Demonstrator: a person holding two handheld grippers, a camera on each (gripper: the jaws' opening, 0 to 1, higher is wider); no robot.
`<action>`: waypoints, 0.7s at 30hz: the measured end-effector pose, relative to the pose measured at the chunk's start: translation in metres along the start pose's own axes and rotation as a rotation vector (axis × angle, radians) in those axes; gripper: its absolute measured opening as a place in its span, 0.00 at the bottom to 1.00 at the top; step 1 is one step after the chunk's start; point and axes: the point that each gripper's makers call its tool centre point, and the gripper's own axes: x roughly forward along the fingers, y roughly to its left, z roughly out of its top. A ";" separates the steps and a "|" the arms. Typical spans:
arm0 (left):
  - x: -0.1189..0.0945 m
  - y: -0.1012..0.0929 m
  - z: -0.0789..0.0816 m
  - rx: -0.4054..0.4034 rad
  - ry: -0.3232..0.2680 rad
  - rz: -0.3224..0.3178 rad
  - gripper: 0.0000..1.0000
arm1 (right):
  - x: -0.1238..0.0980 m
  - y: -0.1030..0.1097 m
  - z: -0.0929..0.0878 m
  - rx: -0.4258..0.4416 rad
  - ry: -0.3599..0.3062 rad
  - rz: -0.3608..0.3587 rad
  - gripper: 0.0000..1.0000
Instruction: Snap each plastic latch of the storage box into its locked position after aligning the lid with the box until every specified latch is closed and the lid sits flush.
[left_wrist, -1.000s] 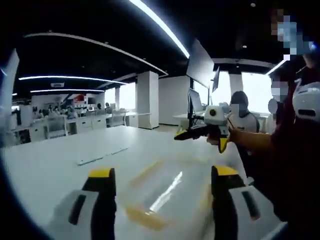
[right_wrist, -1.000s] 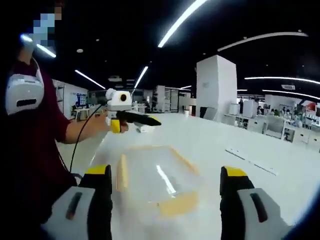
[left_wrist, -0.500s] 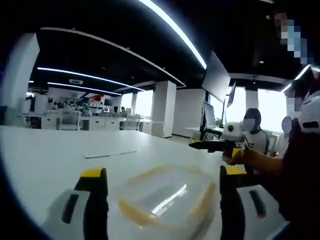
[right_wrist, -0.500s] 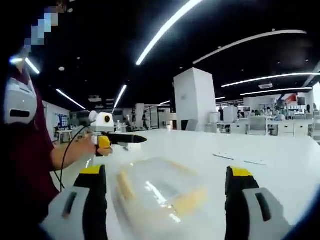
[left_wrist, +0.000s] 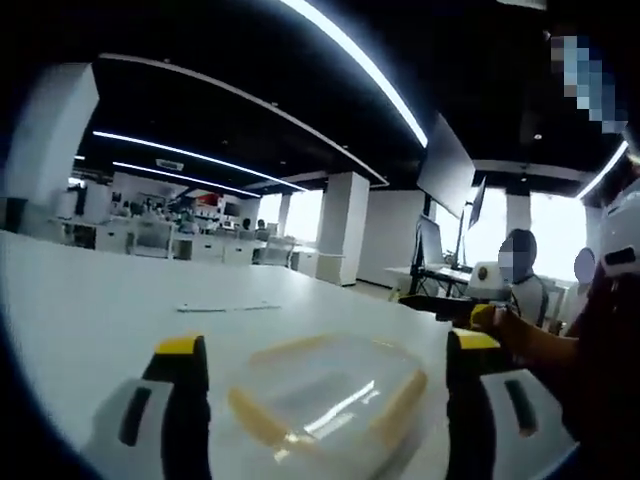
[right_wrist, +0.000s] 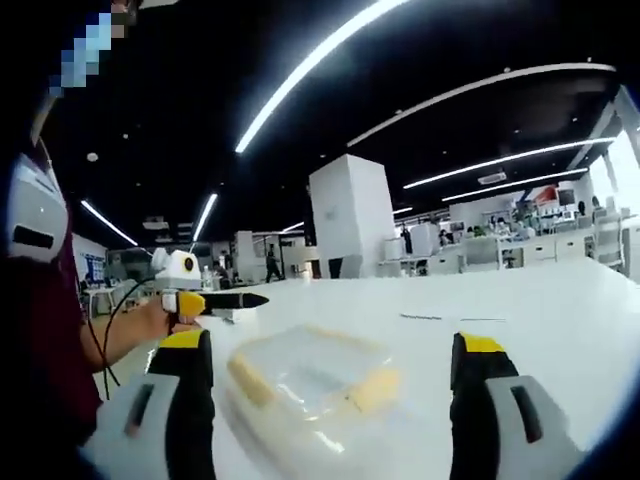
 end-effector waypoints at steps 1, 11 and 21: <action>-0.001 0.000 0.000 0.006 -0.006 0.003 1.00 | -0.001 0.002 -0.002 -0.013 0.006 0.001 1.00; -0.005 -0.002 -0.011 0.085 0.017 0.021 1.00 | 0.001 0.010 -0.014 -0.049 0.052 -0.012 1.00; -0.009 -0.011 -0.007 0.093 -0.043 0.016 1.00 | 0.003 0.015 -0.021 -0.034 0.074 -0.024 1.00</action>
